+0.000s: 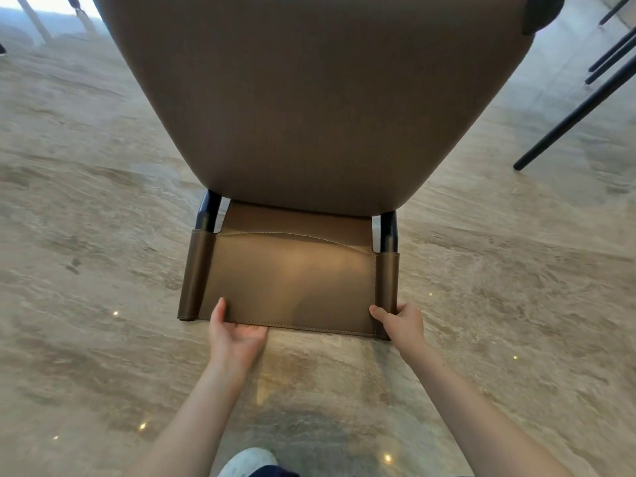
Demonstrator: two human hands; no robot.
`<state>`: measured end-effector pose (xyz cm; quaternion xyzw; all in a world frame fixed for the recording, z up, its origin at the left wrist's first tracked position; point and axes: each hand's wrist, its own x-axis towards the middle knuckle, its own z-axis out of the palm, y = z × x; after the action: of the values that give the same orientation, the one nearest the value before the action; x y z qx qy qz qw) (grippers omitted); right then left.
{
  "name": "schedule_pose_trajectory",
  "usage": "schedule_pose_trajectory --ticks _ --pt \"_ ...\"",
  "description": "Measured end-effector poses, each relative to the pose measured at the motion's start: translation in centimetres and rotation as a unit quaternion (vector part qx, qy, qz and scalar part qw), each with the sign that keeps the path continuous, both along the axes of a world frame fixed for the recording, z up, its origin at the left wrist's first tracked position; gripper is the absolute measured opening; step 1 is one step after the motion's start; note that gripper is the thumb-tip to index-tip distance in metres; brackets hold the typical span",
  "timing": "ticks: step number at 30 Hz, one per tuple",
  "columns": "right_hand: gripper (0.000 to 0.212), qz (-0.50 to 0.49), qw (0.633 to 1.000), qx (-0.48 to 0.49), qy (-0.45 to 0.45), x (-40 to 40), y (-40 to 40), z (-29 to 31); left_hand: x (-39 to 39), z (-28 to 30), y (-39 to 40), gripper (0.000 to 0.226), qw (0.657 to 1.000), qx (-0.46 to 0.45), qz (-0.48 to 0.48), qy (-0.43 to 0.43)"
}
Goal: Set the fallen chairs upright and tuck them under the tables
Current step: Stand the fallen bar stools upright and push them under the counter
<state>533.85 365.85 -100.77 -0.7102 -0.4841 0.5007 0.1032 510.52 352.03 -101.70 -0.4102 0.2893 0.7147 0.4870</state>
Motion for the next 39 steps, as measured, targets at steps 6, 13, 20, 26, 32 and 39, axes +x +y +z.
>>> schedule_pose_trajectory --ticks 6,13,20,26,32,39 --pt "0.033 0.015 1.0 -0.003 -0.015 -0.1 -0.2 0.2 -0.7 0.3 0.0 0.047 0.999 -0.031 -0.011 -0.017" --pt "0.025 -0.01 0.998 0.041 0.047 -1.1 -0.5 0.4 -0.6 1.1 0.3 0.046 0.998 -0.057 -0.013 -0.021" --pt "0.023 -0.062 0.993 0.048 0.085 -2.0 -1.8 1.2 -1.1 3.5 -0.6 0.047 0.997 -0.073 -0.02 -0.019" --pt "0.03 -0.081 0.994 0.021 0.067 -2.5 -3.5 5.7 -1.3 8.8 -1.7 0.041 0.994 -0.107 -0.033 -0.006" --pt "0.033 -0.086 0.995 -0.024 0.044 -2.5 -5.5 13.8 -1.6 18.7 -3.1 0.049 0.987 -0.148 -0.049 -0.037" --pt "0.029 -0.077 0.996 -0.049 0.014 -3.3 -5.7 25.0 -2.4 30.6 -2.5 0.049 0.983 -0.176 -0.052 -0.028"
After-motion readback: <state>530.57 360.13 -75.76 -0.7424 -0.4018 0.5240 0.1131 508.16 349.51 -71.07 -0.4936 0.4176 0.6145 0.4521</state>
